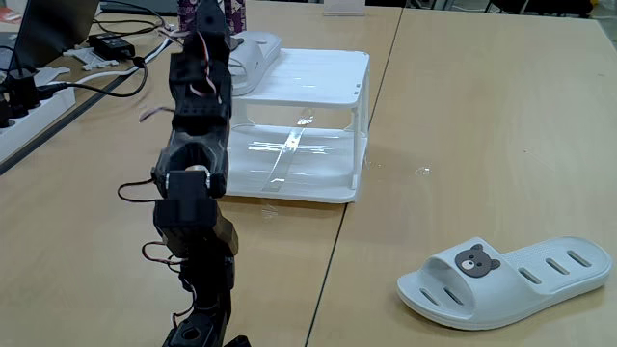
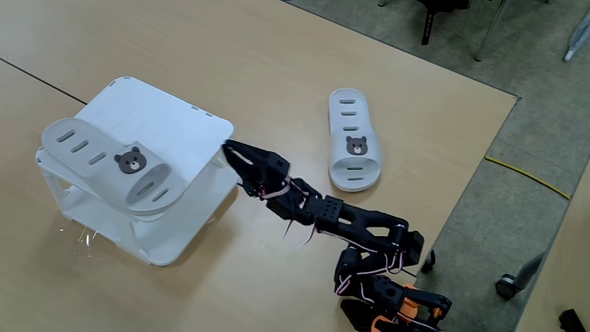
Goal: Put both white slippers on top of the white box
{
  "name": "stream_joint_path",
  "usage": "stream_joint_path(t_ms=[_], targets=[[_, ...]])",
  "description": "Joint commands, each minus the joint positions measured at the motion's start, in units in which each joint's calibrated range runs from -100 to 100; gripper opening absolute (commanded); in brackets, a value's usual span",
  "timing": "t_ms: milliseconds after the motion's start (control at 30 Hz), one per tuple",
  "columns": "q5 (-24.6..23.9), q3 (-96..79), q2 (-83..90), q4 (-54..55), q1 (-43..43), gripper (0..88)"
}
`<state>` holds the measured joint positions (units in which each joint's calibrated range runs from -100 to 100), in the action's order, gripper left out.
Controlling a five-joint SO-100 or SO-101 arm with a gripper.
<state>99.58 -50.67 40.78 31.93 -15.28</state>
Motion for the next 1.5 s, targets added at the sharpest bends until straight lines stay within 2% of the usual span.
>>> stream_joint_path(t_ms=[0,67,167,433,500,633,733,967,1100,1300,1467], targets=[[0.4,-20.4,2.7,29.5,0.3,0.8],[0.4,-34.5,2.6,37.1,0.3,0.8],[0.4,-48.5,1.5,41.6,1.4,0.8],[0.4,-47.9,-25.8,42.1,16.4,0.8],[0.4,-47.9,-31.8,42.9,17.7,0.8],[0.4,-48.0,-42.5,53.1,19.2,0.8],[0.4,-47.5,-50.4,62.4,24.6,0.8],[0.4,-46.3,-56.0,64.8,43.8,0.8],[0.4,-45.3,-59.8,64.8,51.7,0.8],[0.4,-43.3,-66.2,64.9,59.0,0.8],[0.4,-42.3,-68.1,65.7,59.9,1.3]])
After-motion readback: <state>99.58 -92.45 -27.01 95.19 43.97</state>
